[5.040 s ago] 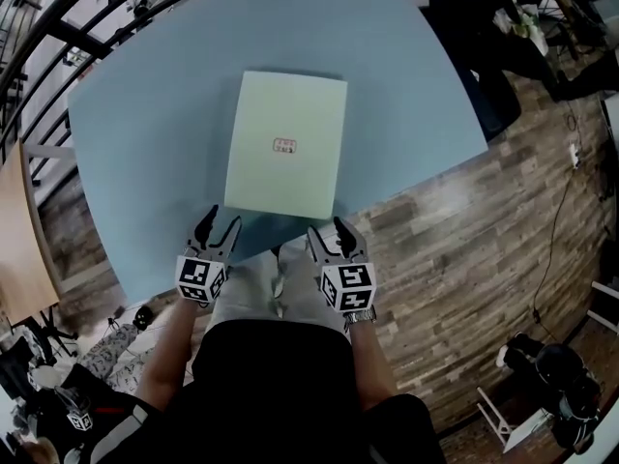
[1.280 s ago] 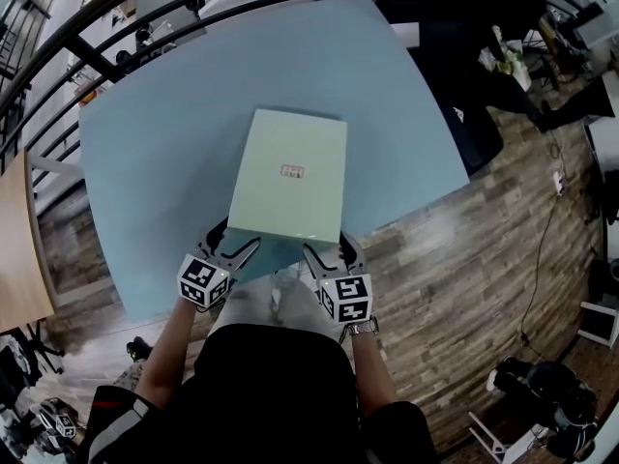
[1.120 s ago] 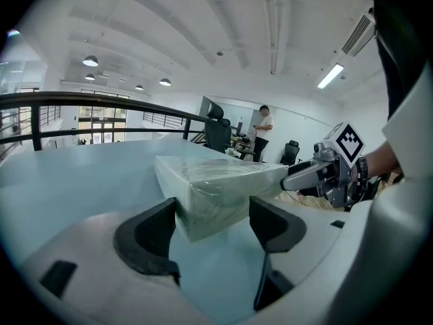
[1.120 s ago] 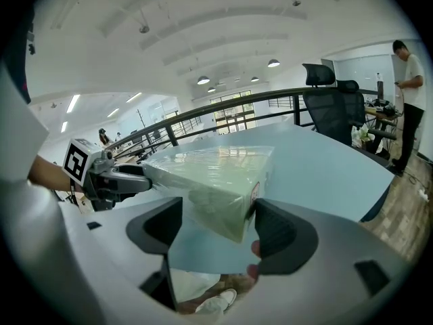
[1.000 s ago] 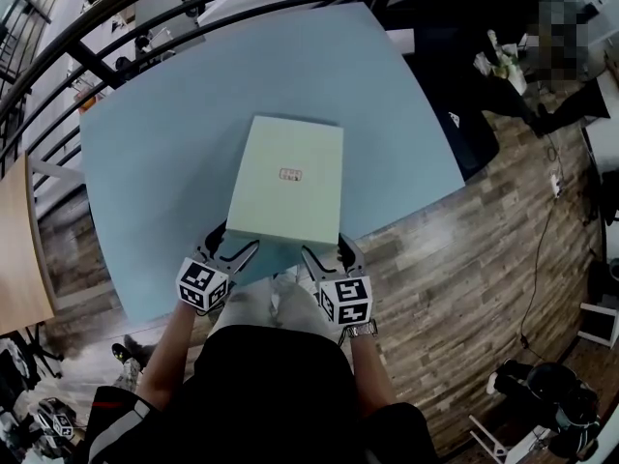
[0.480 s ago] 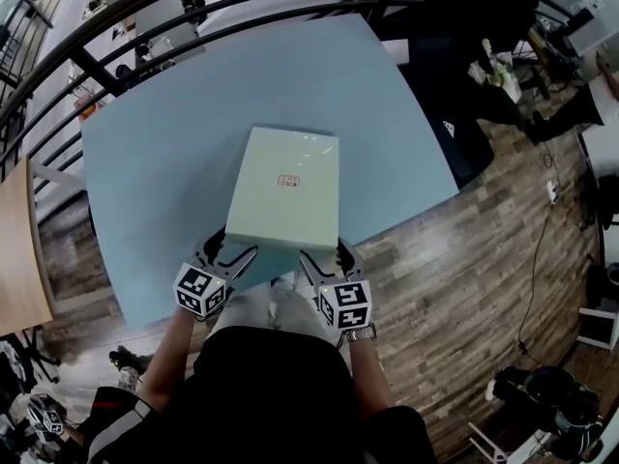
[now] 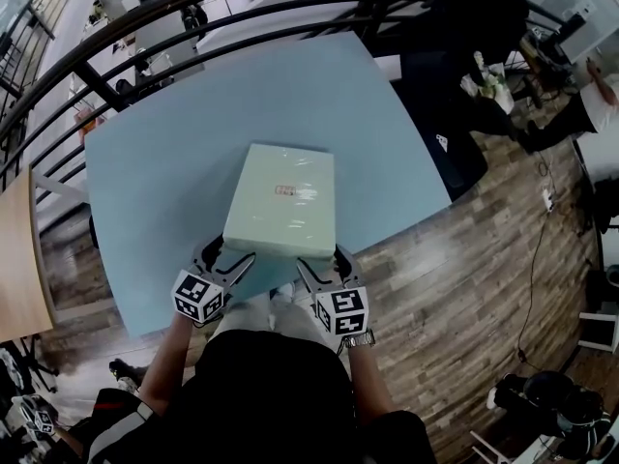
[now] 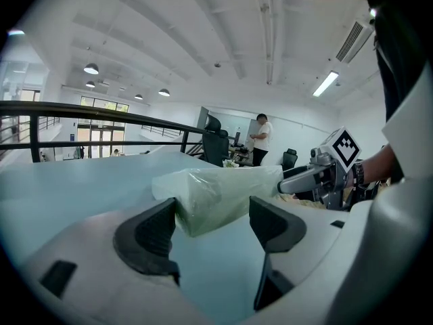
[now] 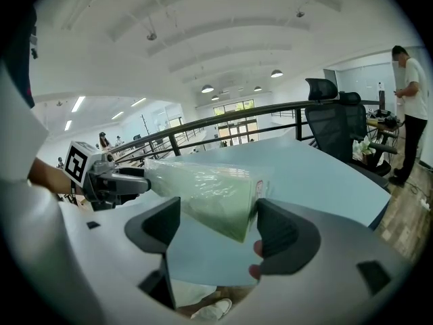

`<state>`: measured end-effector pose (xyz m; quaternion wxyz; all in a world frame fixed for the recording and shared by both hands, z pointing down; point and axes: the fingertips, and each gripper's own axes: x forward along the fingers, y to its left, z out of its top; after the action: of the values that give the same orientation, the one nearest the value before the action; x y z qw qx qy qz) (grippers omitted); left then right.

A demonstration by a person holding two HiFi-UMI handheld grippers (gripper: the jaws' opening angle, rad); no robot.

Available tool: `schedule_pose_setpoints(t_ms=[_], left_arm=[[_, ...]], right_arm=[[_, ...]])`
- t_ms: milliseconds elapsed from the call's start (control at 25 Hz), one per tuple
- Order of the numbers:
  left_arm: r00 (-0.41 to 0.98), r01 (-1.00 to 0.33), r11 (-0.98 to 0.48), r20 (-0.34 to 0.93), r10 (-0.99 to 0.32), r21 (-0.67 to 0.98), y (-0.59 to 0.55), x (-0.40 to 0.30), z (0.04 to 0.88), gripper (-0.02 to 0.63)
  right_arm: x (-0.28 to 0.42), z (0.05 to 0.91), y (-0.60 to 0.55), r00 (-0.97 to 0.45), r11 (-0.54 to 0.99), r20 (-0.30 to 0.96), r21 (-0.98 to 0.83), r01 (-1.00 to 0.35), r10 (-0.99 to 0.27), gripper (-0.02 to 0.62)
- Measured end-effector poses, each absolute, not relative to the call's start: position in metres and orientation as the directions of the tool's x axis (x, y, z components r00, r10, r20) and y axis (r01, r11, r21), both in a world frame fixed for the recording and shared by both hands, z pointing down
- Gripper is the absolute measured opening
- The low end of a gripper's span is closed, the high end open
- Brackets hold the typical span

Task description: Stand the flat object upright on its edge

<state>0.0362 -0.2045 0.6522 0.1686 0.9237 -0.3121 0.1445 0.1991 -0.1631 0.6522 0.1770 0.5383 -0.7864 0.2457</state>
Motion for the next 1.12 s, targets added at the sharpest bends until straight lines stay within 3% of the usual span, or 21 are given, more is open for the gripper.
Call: schedule_pose_setpoints(t_ms=[1120], left_arm=[[0.778,-0.617,-0.759,0.299,-0.552,0.207,-0.198,0.028,0.605,0.322]], right_arm=[[0.194,0.606,-0.164,-0.346,0.297,0.487,-0.178,-0.938,-0.802,0.33]])
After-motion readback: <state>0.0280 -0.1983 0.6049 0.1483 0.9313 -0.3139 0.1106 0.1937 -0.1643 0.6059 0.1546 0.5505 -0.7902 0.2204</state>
